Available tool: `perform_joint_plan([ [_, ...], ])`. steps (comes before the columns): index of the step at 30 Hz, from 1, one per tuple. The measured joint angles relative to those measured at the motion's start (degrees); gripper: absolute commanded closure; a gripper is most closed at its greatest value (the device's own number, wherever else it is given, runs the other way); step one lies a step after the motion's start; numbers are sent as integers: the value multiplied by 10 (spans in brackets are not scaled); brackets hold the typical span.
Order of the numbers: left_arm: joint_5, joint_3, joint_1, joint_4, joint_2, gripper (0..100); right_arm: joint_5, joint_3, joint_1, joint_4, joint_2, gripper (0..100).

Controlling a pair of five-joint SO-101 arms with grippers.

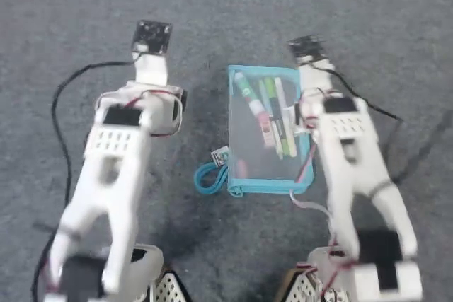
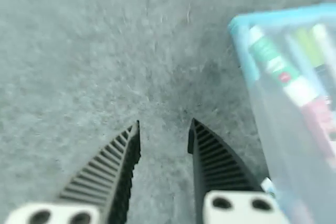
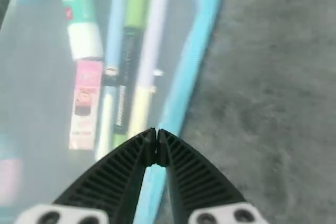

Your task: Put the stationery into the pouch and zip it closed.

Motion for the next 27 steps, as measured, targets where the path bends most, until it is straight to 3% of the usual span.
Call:
perform_joint_plan([
  [12, 13, 316, -1, 1, -468, 855, 0, 262, 29, 7, -378, 990],
  [17, -25, 411, 0, 14, -633, 855, 0, 324, 43, 62, -513, 990],
  [23, -33, 478, -1, 56, -811, 855, 45, 375, 39, 145, -660, 989],
  [27, -33, 496, -1, 58, -835, 854, 87, 435, 40, 163, -755, 989],
])
